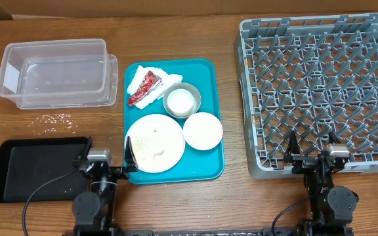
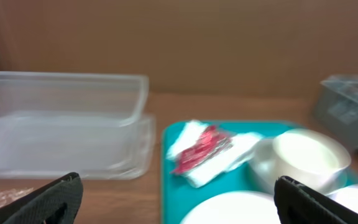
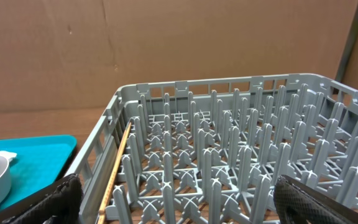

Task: Sort waste into correct bins and load items into the dishwasher
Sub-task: 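Reach the left gripper to the red wrapper on the napkin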

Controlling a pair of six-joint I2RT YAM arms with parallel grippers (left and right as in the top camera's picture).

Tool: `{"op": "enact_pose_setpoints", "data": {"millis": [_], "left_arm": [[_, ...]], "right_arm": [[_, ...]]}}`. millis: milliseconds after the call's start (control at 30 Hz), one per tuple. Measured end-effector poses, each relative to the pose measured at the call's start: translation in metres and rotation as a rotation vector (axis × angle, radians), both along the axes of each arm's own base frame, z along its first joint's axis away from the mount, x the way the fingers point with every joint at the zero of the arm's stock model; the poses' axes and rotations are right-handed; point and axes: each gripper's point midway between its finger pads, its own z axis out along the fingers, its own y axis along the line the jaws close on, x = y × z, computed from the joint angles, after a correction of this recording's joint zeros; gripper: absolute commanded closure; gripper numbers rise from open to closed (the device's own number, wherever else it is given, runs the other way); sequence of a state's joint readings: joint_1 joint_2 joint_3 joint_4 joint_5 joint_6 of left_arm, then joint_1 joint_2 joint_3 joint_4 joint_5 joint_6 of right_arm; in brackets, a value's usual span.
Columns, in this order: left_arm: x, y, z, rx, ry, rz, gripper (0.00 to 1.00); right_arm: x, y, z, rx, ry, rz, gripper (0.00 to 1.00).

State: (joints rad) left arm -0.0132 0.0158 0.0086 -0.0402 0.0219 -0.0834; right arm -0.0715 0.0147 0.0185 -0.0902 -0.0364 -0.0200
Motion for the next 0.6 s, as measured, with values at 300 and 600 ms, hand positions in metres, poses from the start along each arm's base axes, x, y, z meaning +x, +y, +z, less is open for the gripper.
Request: {"op": "enact_pose_setpoints", "data": {"millis": [300,600], "left_arm": [[-0.018,-0.068,0.035,-0.557,-0.004,-0.413,0.0],[-0.036,-0.068,0.114,-0.499,-0.255,-0.484,0.0]], "right_arm": [[0.0,0.0,0.0,0.001,0.0,0.0,0.0],[0.0,0.0,0.0,0.0,-0.001,0.0,0.0]]}}
